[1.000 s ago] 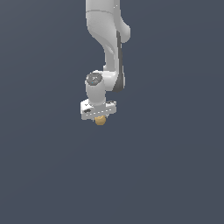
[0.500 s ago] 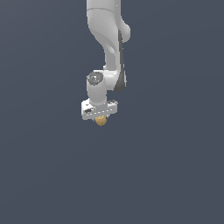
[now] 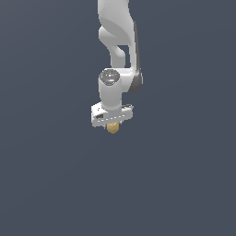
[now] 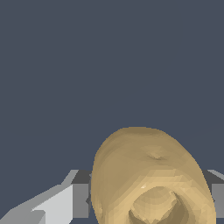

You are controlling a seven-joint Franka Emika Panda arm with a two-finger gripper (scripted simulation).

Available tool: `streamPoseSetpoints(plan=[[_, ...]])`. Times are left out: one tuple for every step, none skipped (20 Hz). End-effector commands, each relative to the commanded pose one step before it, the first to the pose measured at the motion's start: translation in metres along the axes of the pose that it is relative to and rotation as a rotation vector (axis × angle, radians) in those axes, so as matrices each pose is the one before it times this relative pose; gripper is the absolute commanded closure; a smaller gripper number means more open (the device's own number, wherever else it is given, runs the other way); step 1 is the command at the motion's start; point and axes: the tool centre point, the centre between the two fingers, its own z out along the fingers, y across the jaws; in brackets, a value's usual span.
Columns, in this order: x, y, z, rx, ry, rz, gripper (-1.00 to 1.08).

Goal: Pick up the object and move it to a goal position.

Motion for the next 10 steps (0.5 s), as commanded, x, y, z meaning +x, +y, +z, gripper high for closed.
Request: streamPoseSetpoints(plan=[[0.01598,-0.01093,-0.01653,-0.00021,0.00029,-0.00017,1.08],[0.00691,-0.00459,-0.00673,-0.00033,-0.00034,-0.00011,1.08],[0.00703,-0.00458,-0.007,0.0,0.0,0.0,1.08],[0.00718,-0.00464,-0.00711,0.0,0.0,0.0,1.08],[0.00731,-0.00469,-0.0072,0.0,0.0,0.0,1.08],[0.00743,-0.00473,-0.00727,0.0,0.0,0.0,1.08],[0.00747,-0.00472,-0.00727,0.0,0.0,0.0,1.08],[0.00724,-0.00453,-0.00699,0.0,0.0,0.0,1.08],[0.00699,-0.00432,-0.00669,0.0,0.0,0.0,1.08],[0.00677,-0.00416,-0.00628,0.00044,-0.0001,-0.00018,1.08]])
